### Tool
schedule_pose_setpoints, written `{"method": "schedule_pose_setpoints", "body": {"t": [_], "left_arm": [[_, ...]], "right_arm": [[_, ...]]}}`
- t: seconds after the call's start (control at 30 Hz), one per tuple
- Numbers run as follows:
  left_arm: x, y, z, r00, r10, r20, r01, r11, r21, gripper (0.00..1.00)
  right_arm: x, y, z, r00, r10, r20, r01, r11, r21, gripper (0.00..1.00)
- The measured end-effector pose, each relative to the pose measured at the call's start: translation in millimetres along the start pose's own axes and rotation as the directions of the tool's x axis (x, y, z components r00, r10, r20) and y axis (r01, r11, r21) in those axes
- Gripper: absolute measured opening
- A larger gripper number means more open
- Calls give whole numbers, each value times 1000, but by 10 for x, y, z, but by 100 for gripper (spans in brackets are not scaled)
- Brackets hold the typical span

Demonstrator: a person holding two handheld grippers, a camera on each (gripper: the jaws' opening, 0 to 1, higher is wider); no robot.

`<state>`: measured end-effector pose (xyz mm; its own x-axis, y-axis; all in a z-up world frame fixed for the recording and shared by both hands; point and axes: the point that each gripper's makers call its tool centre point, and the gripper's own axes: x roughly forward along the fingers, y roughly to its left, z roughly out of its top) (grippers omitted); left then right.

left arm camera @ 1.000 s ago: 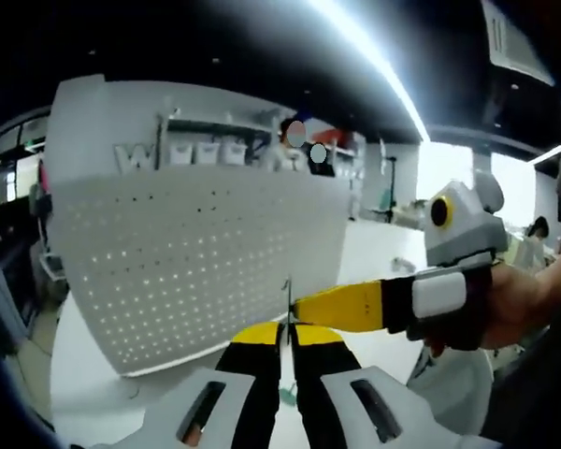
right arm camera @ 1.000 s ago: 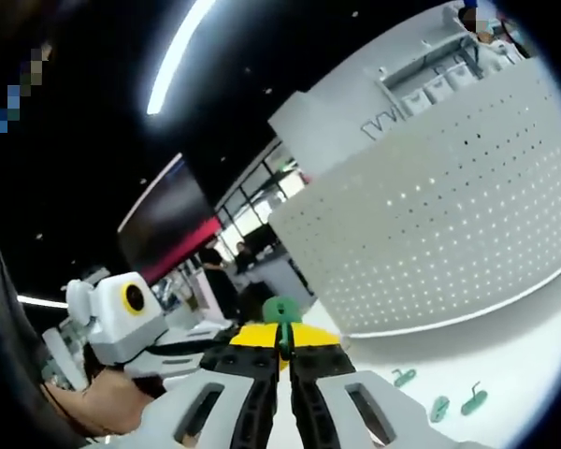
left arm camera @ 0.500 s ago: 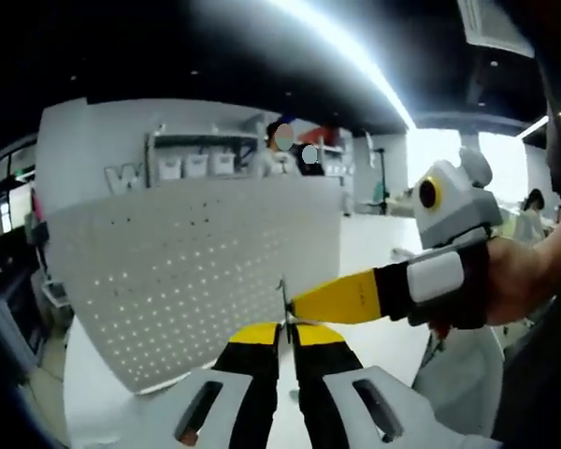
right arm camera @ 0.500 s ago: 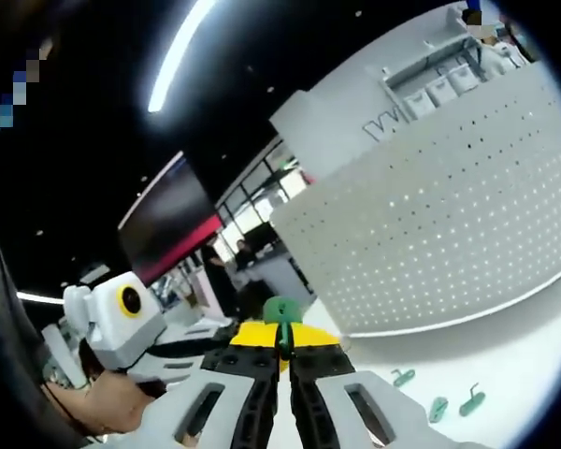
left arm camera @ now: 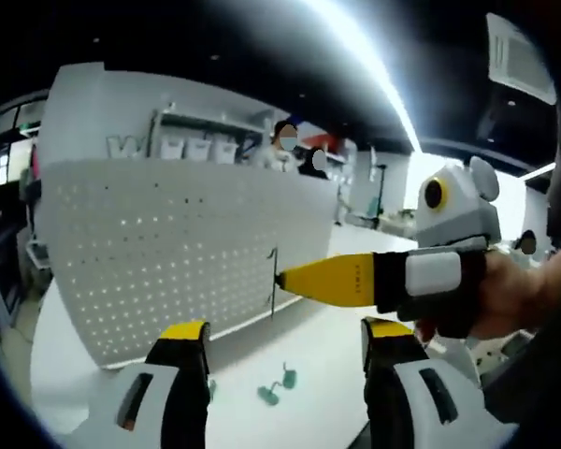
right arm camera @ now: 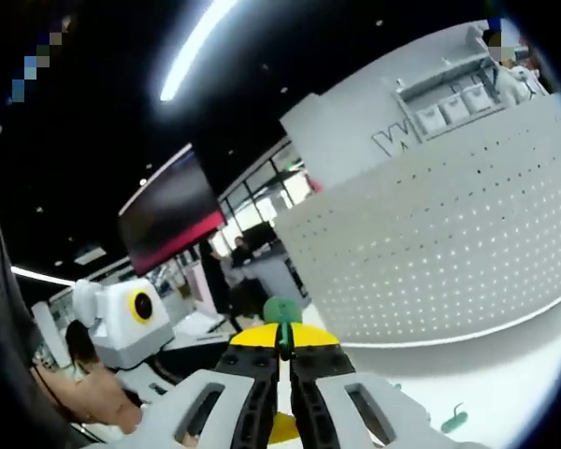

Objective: Insert the hook assembly into the mounting plate slot until the hook locks in place.

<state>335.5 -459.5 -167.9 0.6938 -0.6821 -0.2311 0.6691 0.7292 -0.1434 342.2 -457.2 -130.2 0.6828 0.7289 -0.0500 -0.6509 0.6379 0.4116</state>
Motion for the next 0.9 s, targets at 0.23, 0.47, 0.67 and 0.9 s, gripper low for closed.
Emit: {"method": "schedule_pose_setpoints", "body": {"t": [0.23, 0.47, 0.67, 0.9], "left_arm": [[12, -22, -10, 1000, -16, -8, 16, 1000, -5, 89], [12, -90, 26, 999, -48, 5, 48, 999, 11, 99], [22, -156, 7, 997, -80, -2, 80, 997, 5, 100], [6, -120, 5, 997, -73, 3, 73, 997, -29, 100]], "right_arm": [[-19, -79, 24, 1000, -26, -5, 26, 999, -45, 0], [-31, -132, 24, 999, -39, -9, 38, 997, -65, 0], [-30, -209, -3, 998, -55, -23, 53, 994, -91, 0], [-11, -346, 20, 994, -107, -5, 104, 980, -170, 0]]}}
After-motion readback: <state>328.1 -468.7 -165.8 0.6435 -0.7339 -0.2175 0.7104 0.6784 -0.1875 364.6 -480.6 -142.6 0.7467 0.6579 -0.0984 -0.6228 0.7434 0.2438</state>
